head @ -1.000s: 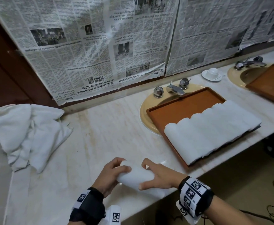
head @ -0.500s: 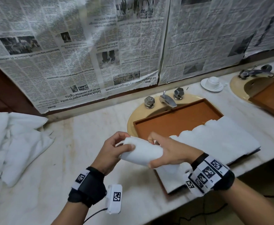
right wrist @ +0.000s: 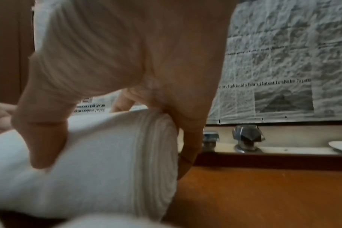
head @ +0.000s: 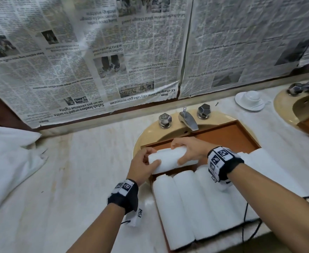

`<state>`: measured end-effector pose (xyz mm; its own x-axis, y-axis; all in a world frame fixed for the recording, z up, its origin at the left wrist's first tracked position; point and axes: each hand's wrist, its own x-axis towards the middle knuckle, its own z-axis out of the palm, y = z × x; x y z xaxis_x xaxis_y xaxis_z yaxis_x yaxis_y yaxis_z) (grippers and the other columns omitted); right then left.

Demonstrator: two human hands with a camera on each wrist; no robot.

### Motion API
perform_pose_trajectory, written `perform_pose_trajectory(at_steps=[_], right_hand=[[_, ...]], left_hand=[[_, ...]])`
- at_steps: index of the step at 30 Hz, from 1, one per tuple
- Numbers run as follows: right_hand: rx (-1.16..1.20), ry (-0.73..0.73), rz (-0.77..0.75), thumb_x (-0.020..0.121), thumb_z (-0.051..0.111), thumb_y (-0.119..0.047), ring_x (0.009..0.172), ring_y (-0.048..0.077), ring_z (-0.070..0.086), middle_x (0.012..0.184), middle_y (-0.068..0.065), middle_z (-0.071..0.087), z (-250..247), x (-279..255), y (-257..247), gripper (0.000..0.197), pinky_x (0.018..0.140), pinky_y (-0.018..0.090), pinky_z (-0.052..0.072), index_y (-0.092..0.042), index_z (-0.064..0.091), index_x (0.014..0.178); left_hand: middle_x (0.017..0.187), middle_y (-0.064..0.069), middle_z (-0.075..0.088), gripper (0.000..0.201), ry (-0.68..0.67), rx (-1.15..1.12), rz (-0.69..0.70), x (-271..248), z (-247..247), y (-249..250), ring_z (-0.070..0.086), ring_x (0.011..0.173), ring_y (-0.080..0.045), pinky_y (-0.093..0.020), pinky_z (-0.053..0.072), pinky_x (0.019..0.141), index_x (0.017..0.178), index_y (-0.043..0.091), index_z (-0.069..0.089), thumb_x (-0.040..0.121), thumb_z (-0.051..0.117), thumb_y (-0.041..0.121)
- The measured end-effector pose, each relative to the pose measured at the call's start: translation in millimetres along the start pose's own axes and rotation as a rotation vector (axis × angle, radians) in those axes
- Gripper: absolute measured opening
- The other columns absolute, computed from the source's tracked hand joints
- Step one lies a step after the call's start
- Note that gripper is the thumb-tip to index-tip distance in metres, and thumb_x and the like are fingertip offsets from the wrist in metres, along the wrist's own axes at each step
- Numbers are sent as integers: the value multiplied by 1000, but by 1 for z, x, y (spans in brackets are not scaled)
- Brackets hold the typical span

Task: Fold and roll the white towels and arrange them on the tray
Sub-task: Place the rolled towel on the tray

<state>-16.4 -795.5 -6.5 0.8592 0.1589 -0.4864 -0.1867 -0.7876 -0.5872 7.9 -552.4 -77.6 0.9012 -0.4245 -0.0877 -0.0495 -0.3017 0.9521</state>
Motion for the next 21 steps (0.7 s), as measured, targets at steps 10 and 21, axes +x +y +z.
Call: perform_pose_trajectory(at_steps=[10,21], right_hand=[[-25,-82,10,62,77,-39,107,16,55,119,-15,57,10,11,7,54,91,42,51,-49,58,112],[-222,-99,41,75,60,-49,129,20,33,126,-4,45,27,2,7,71,93,41,40,-58,37,141]], left_hand=[[107,11,56,38,-47,376,124,-5,-4,-9,53,97,0,-12,38,81,110,26,62,77,59,44],[115,15,58,44,-80,333,44,-22,-8,-13,53,102,2,-22,44,89,119,33,60,79,59,49]])
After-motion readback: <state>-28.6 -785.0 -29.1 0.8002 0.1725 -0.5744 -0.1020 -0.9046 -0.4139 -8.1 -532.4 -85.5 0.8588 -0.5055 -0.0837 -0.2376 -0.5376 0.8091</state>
